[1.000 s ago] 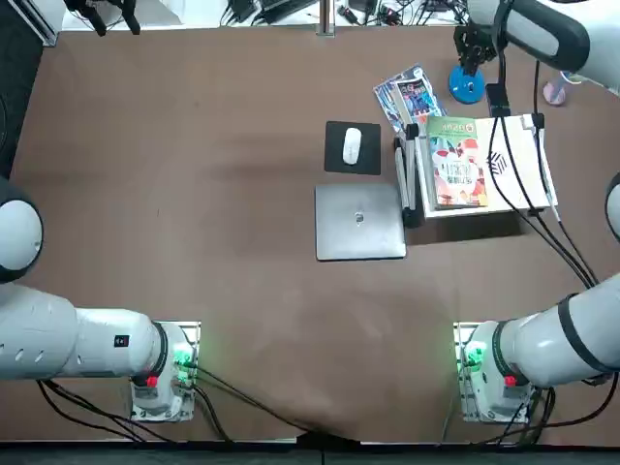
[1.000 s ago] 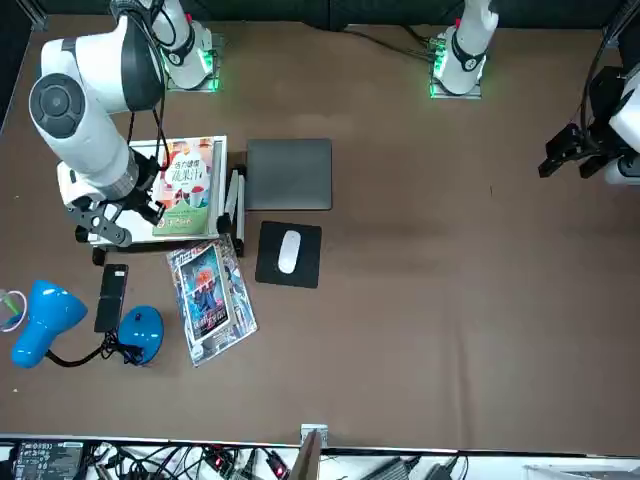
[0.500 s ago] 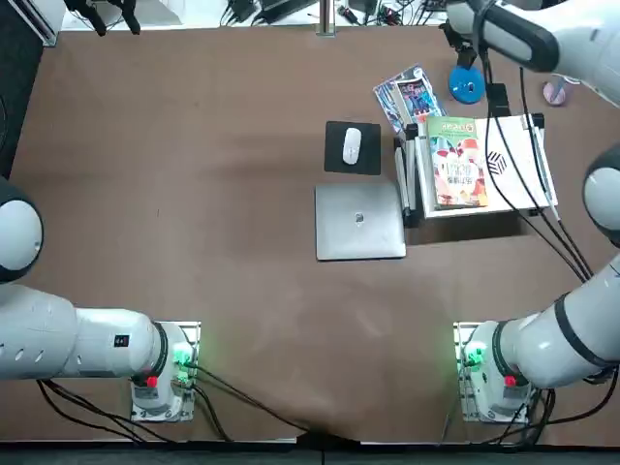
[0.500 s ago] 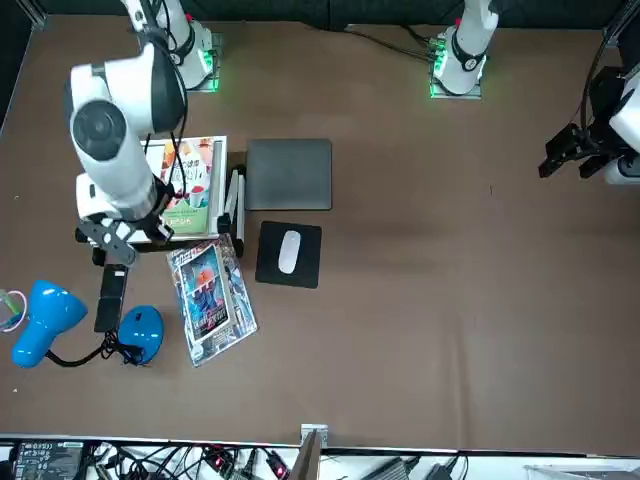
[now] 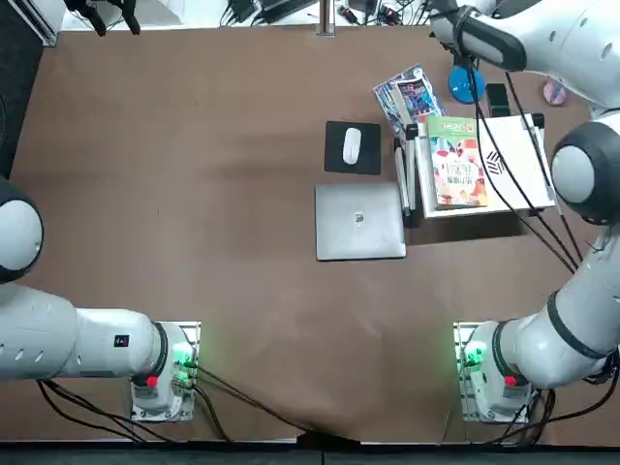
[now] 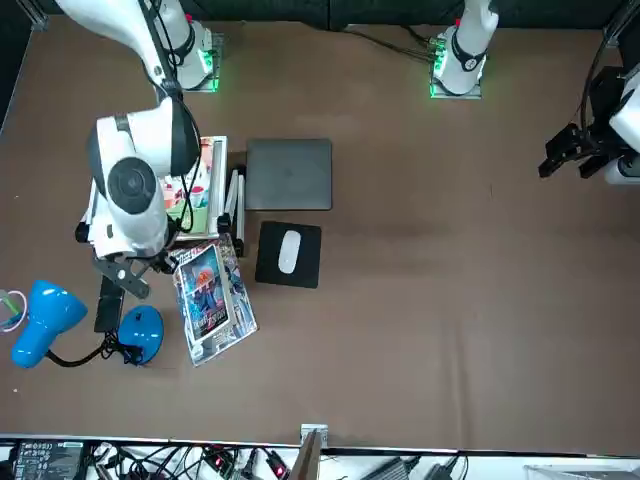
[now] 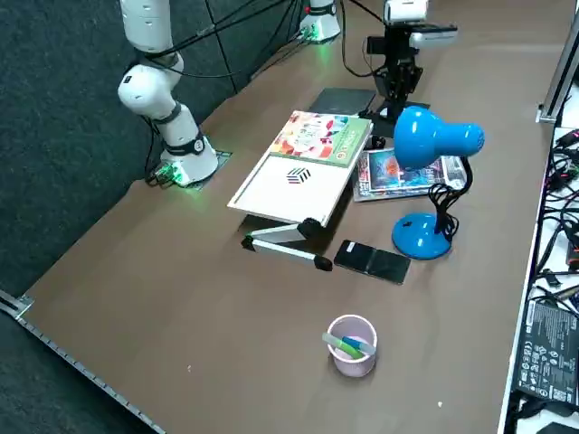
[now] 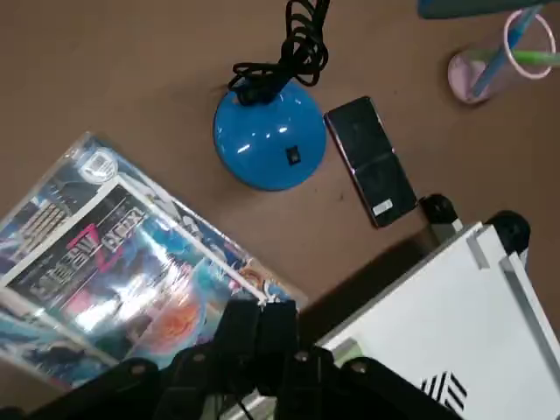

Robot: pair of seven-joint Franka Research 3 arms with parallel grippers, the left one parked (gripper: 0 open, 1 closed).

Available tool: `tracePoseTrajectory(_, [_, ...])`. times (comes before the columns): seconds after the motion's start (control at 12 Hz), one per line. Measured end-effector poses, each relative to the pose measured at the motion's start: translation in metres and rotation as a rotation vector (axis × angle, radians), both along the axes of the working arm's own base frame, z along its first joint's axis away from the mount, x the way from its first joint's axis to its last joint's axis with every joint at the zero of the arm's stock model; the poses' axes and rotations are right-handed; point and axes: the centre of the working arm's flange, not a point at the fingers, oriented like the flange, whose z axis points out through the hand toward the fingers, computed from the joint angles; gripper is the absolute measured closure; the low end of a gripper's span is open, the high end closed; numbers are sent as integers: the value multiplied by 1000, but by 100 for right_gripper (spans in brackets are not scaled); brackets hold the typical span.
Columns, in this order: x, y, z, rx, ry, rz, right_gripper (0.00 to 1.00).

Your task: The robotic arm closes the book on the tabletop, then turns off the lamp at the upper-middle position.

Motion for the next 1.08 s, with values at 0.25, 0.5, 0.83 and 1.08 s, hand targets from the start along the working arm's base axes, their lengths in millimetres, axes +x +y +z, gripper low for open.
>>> tracePoseTrajectory(0.25, [8, -2, -21, -27, 5, 12, 98])
tracePoseTrajectory(0.5, [19, -5, -39, -41, -26, 42, 98])
tracePoseTrajectory(0.83, [32, -17, -67, -64, -56, 75, 98])
tracePoseTrajectory(1.08, [43, -35, -88, -67, -75, 104, 98])
